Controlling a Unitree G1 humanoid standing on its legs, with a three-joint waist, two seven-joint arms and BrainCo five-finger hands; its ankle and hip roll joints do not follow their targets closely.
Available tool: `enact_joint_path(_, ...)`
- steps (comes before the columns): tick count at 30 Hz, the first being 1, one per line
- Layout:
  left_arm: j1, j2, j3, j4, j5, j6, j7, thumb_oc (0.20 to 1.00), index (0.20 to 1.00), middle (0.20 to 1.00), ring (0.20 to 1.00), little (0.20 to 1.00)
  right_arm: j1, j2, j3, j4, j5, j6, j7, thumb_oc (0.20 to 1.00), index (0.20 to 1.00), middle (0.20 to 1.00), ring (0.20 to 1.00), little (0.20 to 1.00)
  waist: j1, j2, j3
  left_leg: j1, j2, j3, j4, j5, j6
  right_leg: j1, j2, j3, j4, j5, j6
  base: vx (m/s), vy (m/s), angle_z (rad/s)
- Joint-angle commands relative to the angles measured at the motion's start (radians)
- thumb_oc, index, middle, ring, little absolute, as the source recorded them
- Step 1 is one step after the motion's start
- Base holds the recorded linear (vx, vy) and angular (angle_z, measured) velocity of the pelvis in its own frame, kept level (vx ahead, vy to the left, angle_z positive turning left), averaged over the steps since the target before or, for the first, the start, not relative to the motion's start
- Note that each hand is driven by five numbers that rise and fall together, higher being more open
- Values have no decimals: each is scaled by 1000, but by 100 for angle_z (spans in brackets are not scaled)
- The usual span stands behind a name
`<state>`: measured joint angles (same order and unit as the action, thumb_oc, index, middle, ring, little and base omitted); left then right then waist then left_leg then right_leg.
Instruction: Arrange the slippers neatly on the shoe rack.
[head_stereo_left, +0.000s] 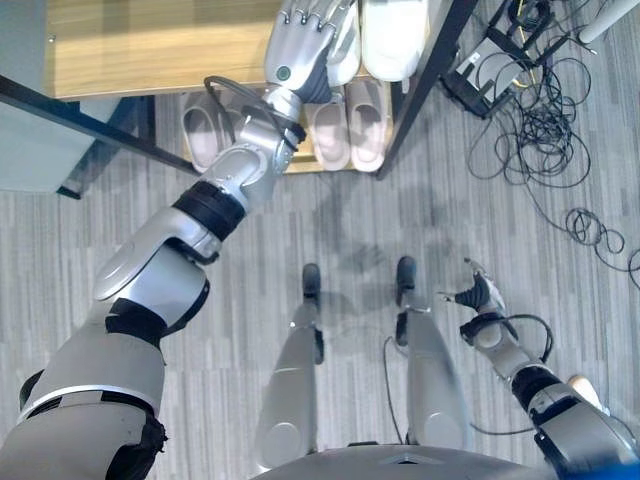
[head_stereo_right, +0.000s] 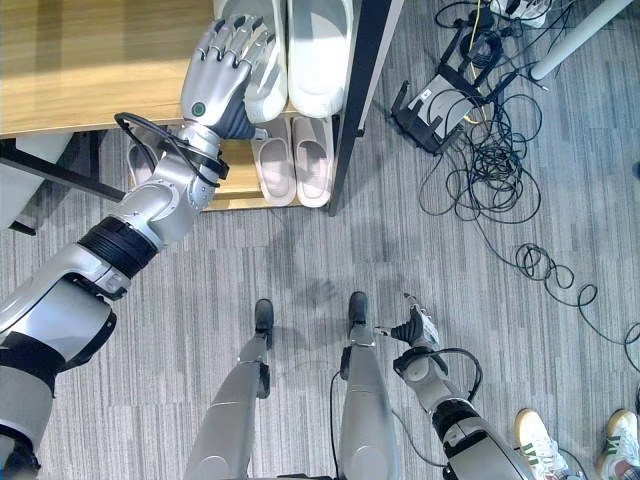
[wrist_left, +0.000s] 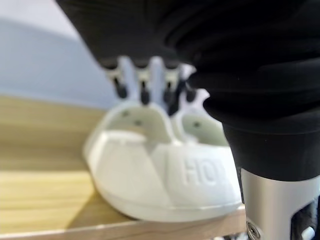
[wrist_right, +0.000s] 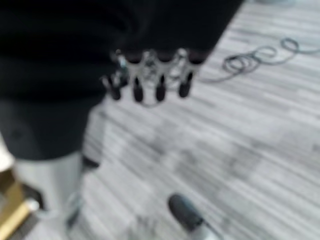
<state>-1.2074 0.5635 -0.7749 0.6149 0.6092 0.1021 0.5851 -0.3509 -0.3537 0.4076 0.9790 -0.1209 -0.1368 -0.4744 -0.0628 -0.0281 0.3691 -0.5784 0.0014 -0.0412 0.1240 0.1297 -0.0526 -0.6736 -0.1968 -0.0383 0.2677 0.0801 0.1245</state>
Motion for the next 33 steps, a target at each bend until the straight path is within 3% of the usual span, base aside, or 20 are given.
enact_joint_path(1,-47,31,145,-38,11,-10,7,1000,1000,1000,1000,1000,-9,-12,-28,-12,7,-4,-11,1000,1000,1000,1000,1000,-8,18,55,-58,-32,11,45,-86,22,66,-8,-37,-82,2,30,0,0,0)
enact_joint_path(17,165,56,303,-344,-5,-74,48,1000,1000,1000,1000,1000,43,9,-72,-6,15,21,-3,1000,1000,1000,1000,1000,22,19,18,-16,-36,1,73,-116,25,108,-10,-44,-49,-28,20,-4,-9,3)
enact_joint_path(19,217,45,330,-379,-15,-88,51,1000,1000,1000,1000,1000,51,17,-80,-4,16,26,-1,1000,1000,1000,1000,1000,27,19,15,-9,-37,1,83,-121,25,117,-10,-44,-40,-34,18,9,-33,8)
enact_joint_path(21,421,8,415,-491,-58,-150,59,1000,1000,1000,1000,1000,94,42,-107,8,17,39,6,1000,1000,1000,1000,1000,43,18,-10,41,-36,0,90,-135,27,174,-11,-51,-35,-48,16,66,-53,8)
enact_joint_path(23,491,-13,442,-534,-83,-175,58,1000,1000,1000,1000,1000,113,52,-109,11,17,41,7,1000,1000,1000,1000,1000,47,18,-18,64,-37,-1,88,-138,28,199,-11,-54,-36,-51,16,73,-36,-1)
enact_joint_path(26,693,-51,497,-643,-198,-270,38,1000,1000,1000,1000,1000,151,74,-141,32,23,52,6,1000,1000,1000,1000,1000,62,20,-48,137,-40,-5,67,-139,27,276,-12,-70,-53,-59,16,141,-69,3)
enact_joint_path(27,807,-62,509,-686,-297,-321,-13,1000,1000,1000,1000,1000,169,80,-165,49,27,56,5,1000,1000,1000,1000,1000,73,27,-69,185,-41,-8,47,-141,26,324,-13,-84,-62,-66,18,183,-93,7)
enact_joint_path(29,866,-66,515,-702,-348,-331,-47,1000,1000,1000,1000,1000,178,83,-173,53,28,61,6,1000,1000,1000,1000,1000,77,32,-84,207,-44,-14,29,-130,27,347,-15,-96,-76,-59,19,126,-50,7)
enact_joint_path(30,928,-85,520,-704,-435,-348,-77,1000,1000,1000,1000,1000,188,83,-181,53,29,64,7,1000,1000,1000,1000,1000,83,36,-95,235,-43,-17,19,-133,27,374,-16,-102,-84,-62,21,166,-96,19)
enact_joint_path(31,1088,-127,541,-682,-757,-401,-228,1000,1000,1000,1000,1000,222,80,-209,54,39,78,20,1000,1000,1000,1000,1000,92,44,-134,297,-37,-24,-22,-117,27,444,-13,-128,-124,-56,23,185,-119,20)
enact_joint_path(32,1132,-139,550,-655,-865,-399,-285,1000,1000,1000,1000,1000,234,80,-219,64,40,83,29,1000,1000,1000,1000,1000,96,45,-146,318,-36,-27,-34,-115,26,466,-10,-135,-139,-54,23,123,-94,18)
enact_joint_path(33,1132,-139,550,-655,-866,-399,-286,1000,1000,1000,1000,1000,234,80,-219,64,40,83,29,1000,1000,1000,1000,1000,94,45,-148,316,-36,-28,-36,-111,27,464,-10,-137,-143,-50,23,36,-51,8)
